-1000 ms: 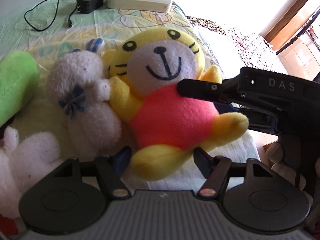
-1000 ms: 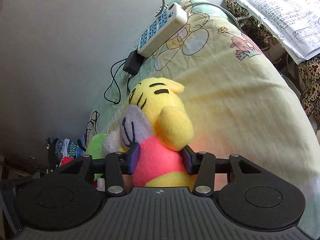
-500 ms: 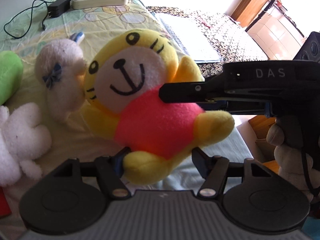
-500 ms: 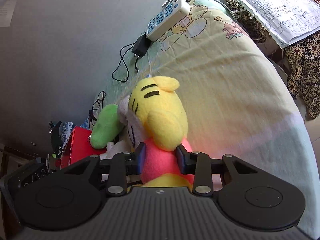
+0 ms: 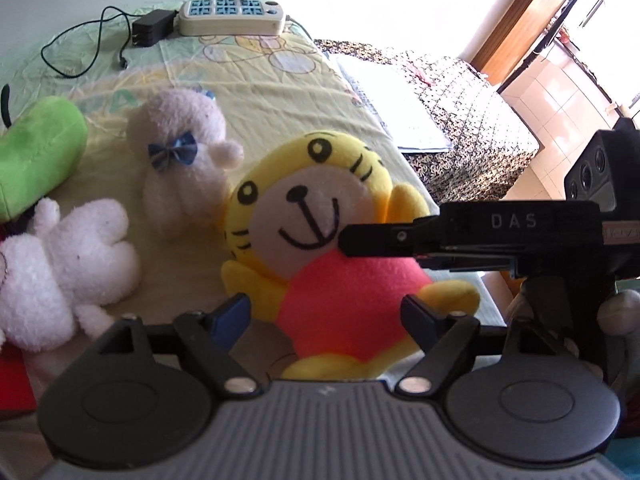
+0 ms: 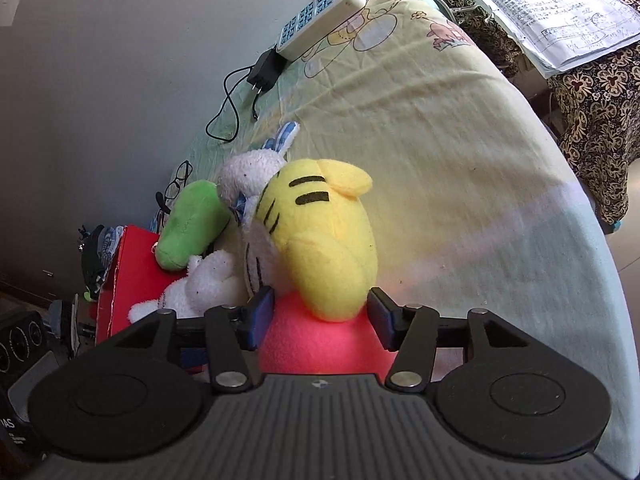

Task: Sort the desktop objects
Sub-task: 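Grasp the yellow-and-pink tiger plush with the right tool and lift, then carry the tiger plush with the right tool to the red box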

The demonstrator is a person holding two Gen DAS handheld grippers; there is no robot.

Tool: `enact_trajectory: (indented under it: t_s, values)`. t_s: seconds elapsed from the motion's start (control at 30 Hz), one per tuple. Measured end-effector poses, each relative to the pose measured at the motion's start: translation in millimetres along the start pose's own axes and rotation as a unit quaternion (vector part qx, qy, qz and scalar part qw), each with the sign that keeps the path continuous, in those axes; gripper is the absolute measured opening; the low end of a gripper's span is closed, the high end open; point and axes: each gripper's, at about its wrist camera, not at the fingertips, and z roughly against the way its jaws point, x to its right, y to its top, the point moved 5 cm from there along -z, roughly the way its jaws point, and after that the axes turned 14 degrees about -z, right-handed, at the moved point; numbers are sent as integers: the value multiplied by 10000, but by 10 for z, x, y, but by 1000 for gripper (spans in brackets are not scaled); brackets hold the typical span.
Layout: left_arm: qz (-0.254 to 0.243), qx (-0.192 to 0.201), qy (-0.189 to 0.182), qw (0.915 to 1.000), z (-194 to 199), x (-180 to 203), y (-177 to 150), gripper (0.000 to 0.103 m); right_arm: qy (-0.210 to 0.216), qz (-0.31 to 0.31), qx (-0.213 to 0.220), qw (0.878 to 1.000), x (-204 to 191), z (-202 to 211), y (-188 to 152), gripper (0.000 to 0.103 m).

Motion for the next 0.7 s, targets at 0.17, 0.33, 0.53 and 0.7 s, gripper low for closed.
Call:
enact_trajectory:
  t_s: [0.17, 0.33, 0.53, 0.7]
  values:
    - [334, -60, -241, 9991, -166, -36, -73, 84, -7, -7, -57, 10000, -9, -45, -63, 60]
    - [325, 6, -333, 9989, -135, 31, -112, 83, 78, 137, -72, 9998, -45, 8, -141, 51]
    - [100, 123, -356, 9992, -43, 152, -136, 81, 197, 233, -51, 9995, -118, 76, -256, 48]
    - [-236, 195, -106, 9995, 54, 219, -156, 81, 279, 410, -75, 9987, -271, 99, -409, 42]
